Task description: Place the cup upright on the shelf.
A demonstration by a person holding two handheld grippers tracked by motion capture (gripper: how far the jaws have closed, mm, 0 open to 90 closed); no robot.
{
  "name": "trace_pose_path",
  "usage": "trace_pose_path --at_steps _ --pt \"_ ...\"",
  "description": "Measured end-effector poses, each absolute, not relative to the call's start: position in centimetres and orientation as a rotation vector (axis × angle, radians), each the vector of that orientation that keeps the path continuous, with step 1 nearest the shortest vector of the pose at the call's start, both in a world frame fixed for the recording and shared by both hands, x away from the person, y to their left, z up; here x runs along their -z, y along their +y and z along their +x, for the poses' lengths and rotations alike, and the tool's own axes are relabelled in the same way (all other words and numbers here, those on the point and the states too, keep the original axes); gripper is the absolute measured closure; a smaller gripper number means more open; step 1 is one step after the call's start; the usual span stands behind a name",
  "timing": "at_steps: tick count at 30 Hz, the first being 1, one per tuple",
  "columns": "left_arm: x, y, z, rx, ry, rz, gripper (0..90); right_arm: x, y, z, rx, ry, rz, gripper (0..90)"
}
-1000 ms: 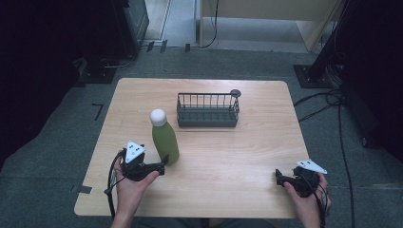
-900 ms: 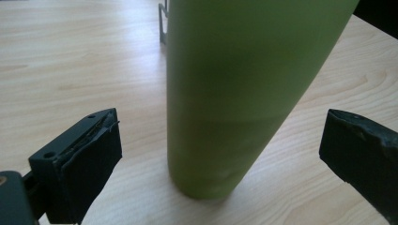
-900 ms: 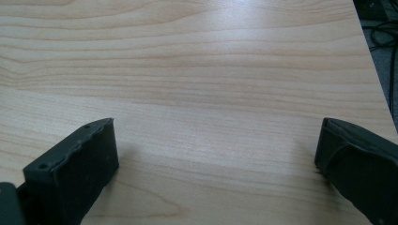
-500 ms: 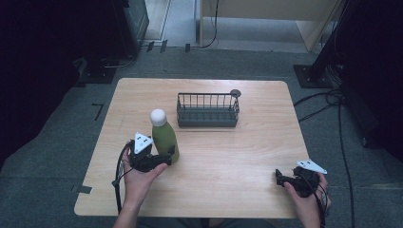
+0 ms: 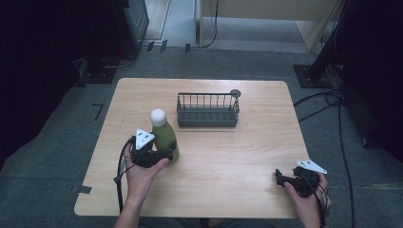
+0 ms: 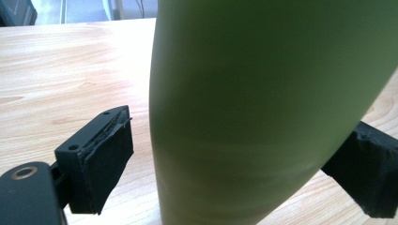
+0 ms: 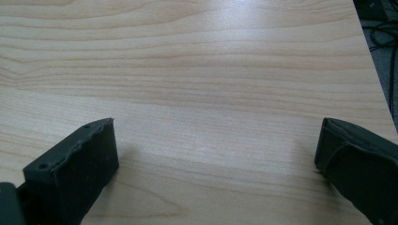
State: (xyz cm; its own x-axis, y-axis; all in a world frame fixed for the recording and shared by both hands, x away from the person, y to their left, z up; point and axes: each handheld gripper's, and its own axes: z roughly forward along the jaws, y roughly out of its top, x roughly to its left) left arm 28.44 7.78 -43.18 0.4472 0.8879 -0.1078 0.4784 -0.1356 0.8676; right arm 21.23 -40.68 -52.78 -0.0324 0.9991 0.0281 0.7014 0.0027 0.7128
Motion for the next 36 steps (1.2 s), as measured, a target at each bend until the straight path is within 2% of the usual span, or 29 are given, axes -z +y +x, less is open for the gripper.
trace_pose_path --at_steps 3,13,16,23,36 --pt "43.1 7.6 28.4 -0.565 1.174 1.770 14.2 52.8 -40.7 21.2 -0.777 1.785 1.748 0.0" --pt "43.0 7.1 28.5 -0.584 1.170 1.751 19.8 52.8 -40.7 21.2 -0.777 1.785 1.748 0.0" --pt "42.9 6.9 28.2 -0.641 1.171 1.752 21.2 52.8 -40.7 21.2 -0.777 1.784 1.748 0.0" --pt "42.7 7.0 28.3 -0.595 1.176 1.713 21.6 52.8 -40.7 21.2 -0.777 1.785 1.748 0.0" --pt "41.3 6.1 29.5 -0.662 1.127 1.711 21.8 52.8 -40.7 21.2 -0.777 1.784 1.749 0.0"
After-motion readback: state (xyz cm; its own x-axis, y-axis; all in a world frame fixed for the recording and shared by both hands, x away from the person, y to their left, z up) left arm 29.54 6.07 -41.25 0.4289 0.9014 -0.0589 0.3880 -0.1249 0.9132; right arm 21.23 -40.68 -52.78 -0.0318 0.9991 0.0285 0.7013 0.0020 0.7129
